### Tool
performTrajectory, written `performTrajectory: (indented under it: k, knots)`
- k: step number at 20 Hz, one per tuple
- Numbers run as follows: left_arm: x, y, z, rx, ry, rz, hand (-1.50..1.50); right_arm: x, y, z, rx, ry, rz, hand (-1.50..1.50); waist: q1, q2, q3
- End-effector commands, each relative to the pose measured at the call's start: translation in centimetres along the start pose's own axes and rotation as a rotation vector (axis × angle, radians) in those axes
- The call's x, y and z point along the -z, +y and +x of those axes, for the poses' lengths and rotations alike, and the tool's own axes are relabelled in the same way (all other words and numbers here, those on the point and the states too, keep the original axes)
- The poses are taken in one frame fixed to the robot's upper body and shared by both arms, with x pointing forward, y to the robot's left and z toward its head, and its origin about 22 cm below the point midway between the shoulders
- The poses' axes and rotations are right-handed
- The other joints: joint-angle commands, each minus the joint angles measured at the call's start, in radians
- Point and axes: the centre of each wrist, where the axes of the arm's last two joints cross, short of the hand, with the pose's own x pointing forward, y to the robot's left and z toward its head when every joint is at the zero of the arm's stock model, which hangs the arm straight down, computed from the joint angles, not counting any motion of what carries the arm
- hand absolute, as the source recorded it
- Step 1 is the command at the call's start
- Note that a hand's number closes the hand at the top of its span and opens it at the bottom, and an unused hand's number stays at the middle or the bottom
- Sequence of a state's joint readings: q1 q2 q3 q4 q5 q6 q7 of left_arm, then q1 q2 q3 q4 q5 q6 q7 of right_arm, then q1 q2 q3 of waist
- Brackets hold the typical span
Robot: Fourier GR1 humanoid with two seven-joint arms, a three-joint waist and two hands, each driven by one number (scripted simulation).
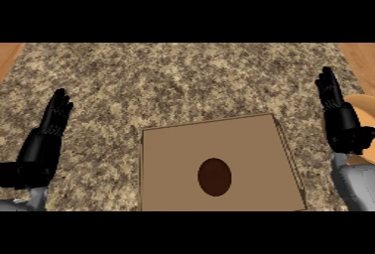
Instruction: Pick the cupcake from the tray and place it in the pot
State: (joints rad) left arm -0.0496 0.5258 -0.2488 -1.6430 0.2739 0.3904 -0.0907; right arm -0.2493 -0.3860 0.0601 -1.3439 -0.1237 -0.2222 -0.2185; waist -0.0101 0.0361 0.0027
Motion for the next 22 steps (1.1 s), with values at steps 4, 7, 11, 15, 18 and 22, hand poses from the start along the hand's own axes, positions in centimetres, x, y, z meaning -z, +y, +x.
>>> performTrajectory:
  k: [4, 7, 11, 15, 18, 22]
  knots:
    - [2.4, -1.6, 2.9, -0.106, -0.094, -0.038, 0.00, 3.4, 6.4, 5.9, 0.271, -0.223, 0.619, 1.50, 0.086, -0.016, 0.001]
    - [2.2, -2.3, 2.6, -0.150, -0.061, -0.046, 0.00, 6.4, 2.2, 11.8, -0.243, -0.527, 0.709, 1.50, 0.088, -0.044, -0.022]
    - [4.6, -3.0, 3.5, -0.204, -0.065, -0.039, 0.00, 6.6, 3.3, 6.1, 0.028, -0.498, 0.949, -1.50, 0.060, -0.008, 0.001]
    - [6.0, -1.5, 4.5, -0.228, -0.066, -0.031, 0.00, 6.6, 1.6, 4.0, 0.088, -0.654, 1.048, -1.50, 0.051, -0.014, 0.001]
    - [5.7, -2.5, 2.8, -0.213, -0.027, -0.009, 0.00, 7.9, 1.1, 4.9, -0.042, -0.698, 1.132, -1.50, 0.040, -0.022, -0.001]
    - [5.6, -2.3, 2.9, -0.230, -0.032, -0.015, 0.00, 8.4, 1.7, 5.3, -0.262, -0.703, 1.208, -1.50, 0.040, -0.027, -0.002]
